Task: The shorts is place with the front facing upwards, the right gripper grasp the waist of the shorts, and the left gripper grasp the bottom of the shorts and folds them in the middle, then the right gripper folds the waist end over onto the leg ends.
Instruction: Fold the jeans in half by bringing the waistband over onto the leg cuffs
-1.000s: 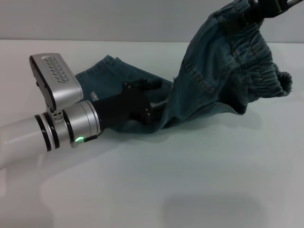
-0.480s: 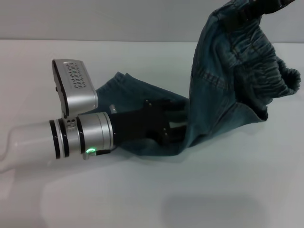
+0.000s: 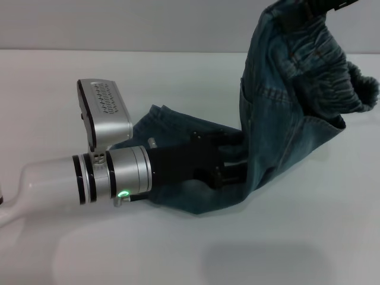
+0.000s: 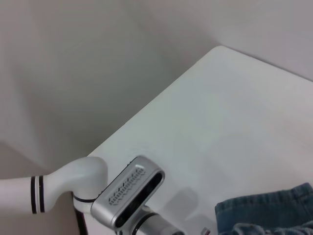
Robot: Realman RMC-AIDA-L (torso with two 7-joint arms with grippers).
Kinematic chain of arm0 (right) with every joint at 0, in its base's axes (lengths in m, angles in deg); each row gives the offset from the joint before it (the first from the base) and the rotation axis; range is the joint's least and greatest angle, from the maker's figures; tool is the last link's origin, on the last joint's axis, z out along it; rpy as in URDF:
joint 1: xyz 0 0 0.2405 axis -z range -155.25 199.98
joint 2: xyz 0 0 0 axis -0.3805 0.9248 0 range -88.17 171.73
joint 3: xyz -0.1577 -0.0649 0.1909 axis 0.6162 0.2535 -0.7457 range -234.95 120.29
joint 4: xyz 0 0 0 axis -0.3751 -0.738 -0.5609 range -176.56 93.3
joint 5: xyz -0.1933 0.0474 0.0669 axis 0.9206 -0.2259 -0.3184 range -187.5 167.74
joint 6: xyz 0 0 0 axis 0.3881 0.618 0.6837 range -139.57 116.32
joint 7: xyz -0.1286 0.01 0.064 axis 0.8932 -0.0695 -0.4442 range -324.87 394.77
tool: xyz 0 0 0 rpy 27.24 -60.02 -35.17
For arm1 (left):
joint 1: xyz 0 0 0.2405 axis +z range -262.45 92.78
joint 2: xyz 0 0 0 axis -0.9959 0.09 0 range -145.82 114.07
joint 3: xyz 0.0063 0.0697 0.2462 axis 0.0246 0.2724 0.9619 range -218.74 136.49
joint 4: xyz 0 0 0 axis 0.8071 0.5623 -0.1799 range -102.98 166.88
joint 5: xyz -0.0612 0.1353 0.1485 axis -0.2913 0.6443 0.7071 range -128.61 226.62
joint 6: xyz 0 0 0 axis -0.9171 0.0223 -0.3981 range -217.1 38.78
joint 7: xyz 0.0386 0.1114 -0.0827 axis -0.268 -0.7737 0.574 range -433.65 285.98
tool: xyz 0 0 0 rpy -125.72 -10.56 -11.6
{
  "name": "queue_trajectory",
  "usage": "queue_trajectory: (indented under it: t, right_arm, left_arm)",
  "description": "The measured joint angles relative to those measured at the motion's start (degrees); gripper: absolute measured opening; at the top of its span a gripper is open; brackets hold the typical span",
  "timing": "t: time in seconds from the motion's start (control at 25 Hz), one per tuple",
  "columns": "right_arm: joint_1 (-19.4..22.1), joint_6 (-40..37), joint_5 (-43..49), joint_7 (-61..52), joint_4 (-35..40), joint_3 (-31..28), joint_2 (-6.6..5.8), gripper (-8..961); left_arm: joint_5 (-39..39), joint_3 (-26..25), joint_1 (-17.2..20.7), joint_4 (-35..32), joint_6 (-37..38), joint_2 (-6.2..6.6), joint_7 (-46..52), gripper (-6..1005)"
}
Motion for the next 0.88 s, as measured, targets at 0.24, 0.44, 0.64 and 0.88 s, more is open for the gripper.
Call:
queue_trajectory:
  t: [0.24, 0.44, 0.64, 0.88]
  right_arm:
    - [0.0, 0.1, 0.0, 0.5, -2.1, 0.4, -0.08, 52]
    - [-0.1, -0.3, -0.1, 0.9, -3.4, 1.2, -0.08, 50]
    - [-0.1, -0.4, -0.2, 1.5, -3.8, 1.4, 0.24, 49]
    - [-0.1, 1.8, -0.1, 3.0, -4.5, 3.9, 2.4, 50]
  left_arm:
    - [-0.5, -1.5, 1.1, 0.0, -2.2, 0.45, 0.1, 679]
    - [-0.4, -7.5, 2.9, 0.2, -3.4, 1.22, -0.5, 679]
    - [-0.3, -12.1, 4.6, 0.1, -4.4, 1.91, -1.9, 679]
    - [-0.3, -18.1, 6.3, 0.0, -5.6, 1.51, -6.0, 679]
